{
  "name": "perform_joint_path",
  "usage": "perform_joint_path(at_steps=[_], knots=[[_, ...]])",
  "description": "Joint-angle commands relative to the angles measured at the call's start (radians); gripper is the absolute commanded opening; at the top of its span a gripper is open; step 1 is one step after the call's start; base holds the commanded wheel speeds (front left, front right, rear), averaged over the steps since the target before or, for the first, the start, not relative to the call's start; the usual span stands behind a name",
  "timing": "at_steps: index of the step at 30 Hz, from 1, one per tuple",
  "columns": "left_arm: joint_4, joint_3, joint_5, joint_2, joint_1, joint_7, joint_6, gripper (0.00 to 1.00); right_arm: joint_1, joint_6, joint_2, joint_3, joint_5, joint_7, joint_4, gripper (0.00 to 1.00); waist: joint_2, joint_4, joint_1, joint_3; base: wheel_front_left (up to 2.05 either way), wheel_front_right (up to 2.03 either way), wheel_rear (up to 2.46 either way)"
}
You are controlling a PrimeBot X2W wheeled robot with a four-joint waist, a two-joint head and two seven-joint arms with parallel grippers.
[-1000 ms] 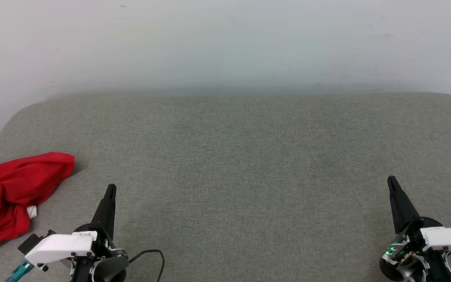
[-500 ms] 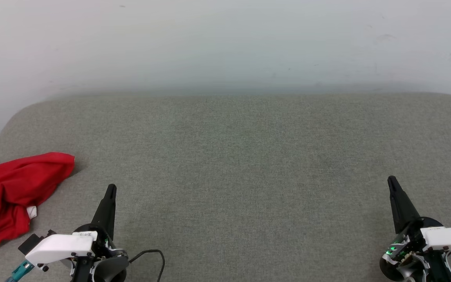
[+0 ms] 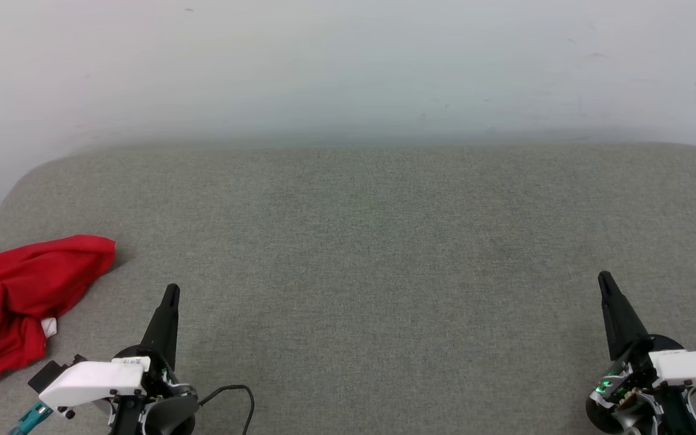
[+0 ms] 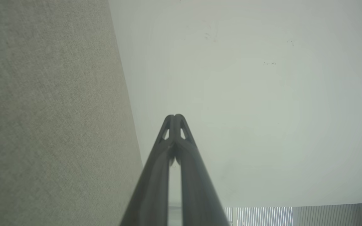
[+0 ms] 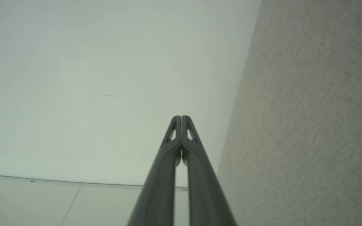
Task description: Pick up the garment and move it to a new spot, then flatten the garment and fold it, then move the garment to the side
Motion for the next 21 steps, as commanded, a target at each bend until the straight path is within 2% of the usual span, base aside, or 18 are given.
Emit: perform_joint_path(at_steps=[1, 2, 21], knots=[[-0.001, 0.003, 0.000, -0.002, -0.006, 0.002, -0.004, 0.00, -0.013, 0.000, 0.003, 0.001, -0.005, -0.001, 0.001, 0.00, 0.0000, 0.000, 0.0000, 0.000, 0.00, 0.00, 0.00], [0.000, 0.000, 0.000, 0.000, 0.000, 0.000, 0.000, 1.00, 0.000, 0.000, 0.000, 0.000, 0.000, 0.000, 0.000, 1.00, 0.0000, 0.000, 0.0000, 0.000, 0.00, 0.00, 0.00], [-0.053, -0.097, 0.063, 0.009, 0.014, -0.084, 0.000, 1.00, 0.052, 0.000, 0.000, 0.052, -0.024, -0.074, -0.075, 1.00, 0.0000, 0.000, 0.0000, -0.002, 0.00, 0.00, 0.00]])
